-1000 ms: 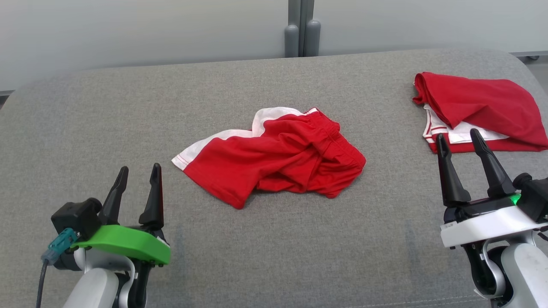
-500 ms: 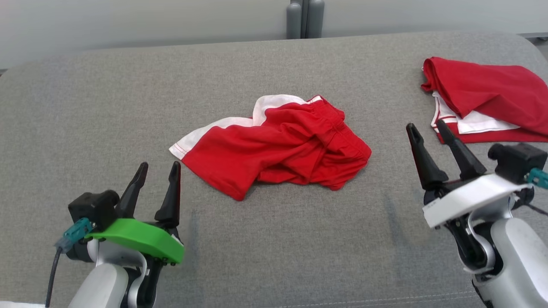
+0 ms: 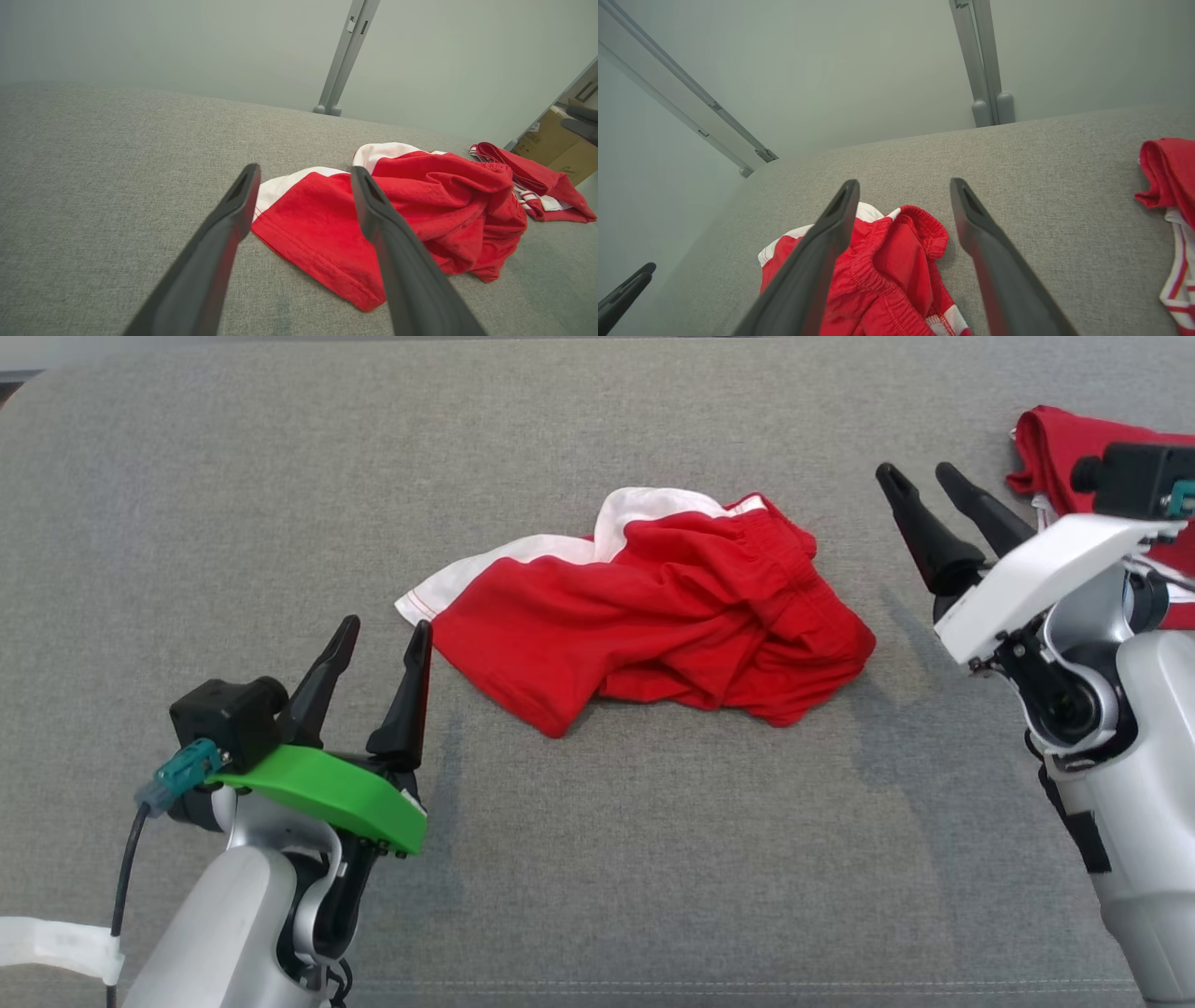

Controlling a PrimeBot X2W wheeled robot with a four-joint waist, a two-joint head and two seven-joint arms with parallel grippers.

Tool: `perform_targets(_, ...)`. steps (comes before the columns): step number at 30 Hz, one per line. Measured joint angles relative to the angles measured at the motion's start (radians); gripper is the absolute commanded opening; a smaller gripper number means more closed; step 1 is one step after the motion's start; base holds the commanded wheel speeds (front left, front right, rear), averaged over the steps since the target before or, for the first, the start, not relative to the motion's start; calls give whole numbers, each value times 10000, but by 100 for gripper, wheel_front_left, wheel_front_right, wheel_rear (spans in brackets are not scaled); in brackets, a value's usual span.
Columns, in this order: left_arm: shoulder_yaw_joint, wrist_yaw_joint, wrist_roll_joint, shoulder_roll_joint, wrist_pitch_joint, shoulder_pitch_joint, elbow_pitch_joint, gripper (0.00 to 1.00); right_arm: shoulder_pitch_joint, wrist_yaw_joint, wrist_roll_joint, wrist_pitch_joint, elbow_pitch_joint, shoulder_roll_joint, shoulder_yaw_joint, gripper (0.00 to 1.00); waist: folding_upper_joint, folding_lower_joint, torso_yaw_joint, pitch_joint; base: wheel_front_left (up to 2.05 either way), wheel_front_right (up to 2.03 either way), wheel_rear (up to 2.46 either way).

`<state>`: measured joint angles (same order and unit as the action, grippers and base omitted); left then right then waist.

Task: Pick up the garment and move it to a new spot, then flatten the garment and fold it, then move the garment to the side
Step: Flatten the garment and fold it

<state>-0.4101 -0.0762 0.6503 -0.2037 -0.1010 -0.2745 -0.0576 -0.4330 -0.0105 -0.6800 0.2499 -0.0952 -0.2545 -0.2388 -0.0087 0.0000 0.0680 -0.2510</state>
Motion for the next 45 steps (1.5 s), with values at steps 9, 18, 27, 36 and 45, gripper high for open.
perform_targets(9, -188, 247, -52, 161, 186, -750, -180, 100, -1578, 316, -901, 2222, -1304, 52, 38, 100, 0, 0, 635, -574, 0, 0, 0)
perform_targets(18, -351, 408, -59, 345, 205, -949, -688, 100, -2315, 669, -1210, 3806, -2372, 19, -134, 100, 0, 0, 1233, -862, 0, 0, 0)
perform_targets(27, -171, 621, 619, 596, 907, -1577, -1373, 100, -2917, 740, -1444, 4840, -2625, 280, -428, 100, 0, 0, 1261, -1019, 0, 0, 0)
perform_targets(36, -378, 861, 1402, 968, 2107, -2428, -2669, 100, -3391, 744, -1513, 5212, -2836, 368, -535, 89, 0, 0, 1017, -1322, 0, 0, 0)
perform_targets(45, -228, 945, 1624, 1007, 2759, -3293, -3988, 100, -3664, 709, -1515, 5356, -3060, 612, -688, 59, 0, 0, 731, -1508, 0, 0, 0)
